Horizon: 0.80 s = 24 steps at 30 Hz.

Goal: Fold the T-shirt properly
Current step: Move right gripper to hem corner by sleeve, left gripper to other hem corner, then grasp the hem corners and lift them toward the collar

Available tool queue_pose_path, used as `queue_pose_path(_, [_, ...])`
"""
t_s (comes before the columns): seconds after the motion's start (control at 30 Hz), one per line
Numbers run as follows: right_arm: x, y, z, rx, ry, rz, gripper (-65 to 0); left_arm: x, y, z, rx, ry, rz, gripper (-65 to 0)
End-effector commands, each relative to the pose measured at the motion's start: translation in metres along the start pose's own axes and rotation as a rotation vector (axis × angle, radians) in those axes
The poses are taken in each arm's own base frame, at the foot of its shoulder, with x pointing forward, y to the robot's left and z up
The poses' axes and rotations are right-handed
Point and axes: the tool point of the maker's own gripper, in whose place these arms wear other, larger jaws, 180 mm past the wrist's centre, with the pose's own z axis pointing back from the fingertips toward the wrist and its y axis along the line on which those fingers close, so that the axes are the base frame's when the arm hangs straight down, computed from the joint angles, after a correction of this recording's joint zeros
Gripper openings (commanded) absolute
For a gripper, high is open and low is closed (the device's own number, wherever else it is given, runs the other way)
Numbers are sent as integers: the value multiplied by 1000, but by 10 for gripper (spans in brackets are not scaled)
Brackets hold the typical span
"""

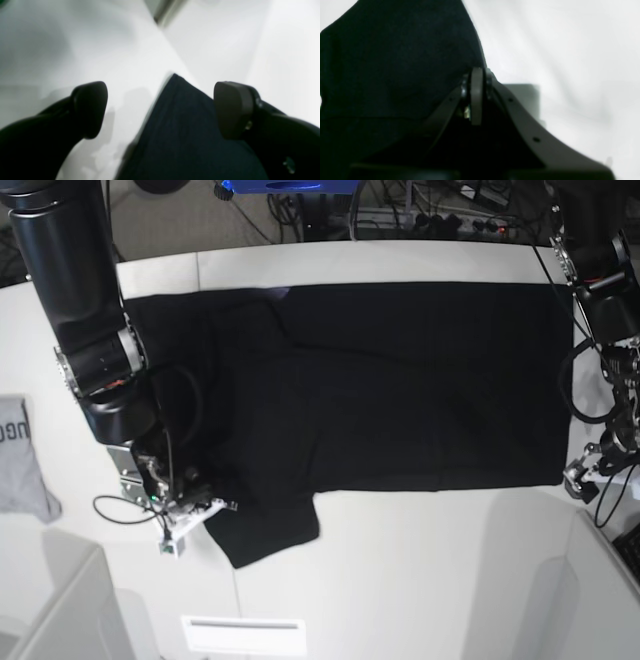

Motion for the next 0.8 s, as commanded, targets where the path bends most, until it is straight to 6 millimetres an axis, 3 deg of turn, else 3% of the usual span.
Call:
queue_pose_path(0.0, [16,0,3,-1,-13,6,-650,32,-11,2,-6,-72,-35,0])
queue_pose_path(0.17, [21,-1,4,6,-27,-42,-650,35,-16,-26,91,-60,-189,0])
queue_pose_path(0.33, [24,-2,5,15,-39,-103,-650,34,-20,-36,111,-60,-235,0])
queue_pose_path(0.4, [26,-2,6,15,-42,-102,-650,24,-32,-42,100,-34,-266,0])
queue_pose_path(0.77, [23,-2,5,15,-37,-103,-650,-12,-42,-60,100,17,-314,0])
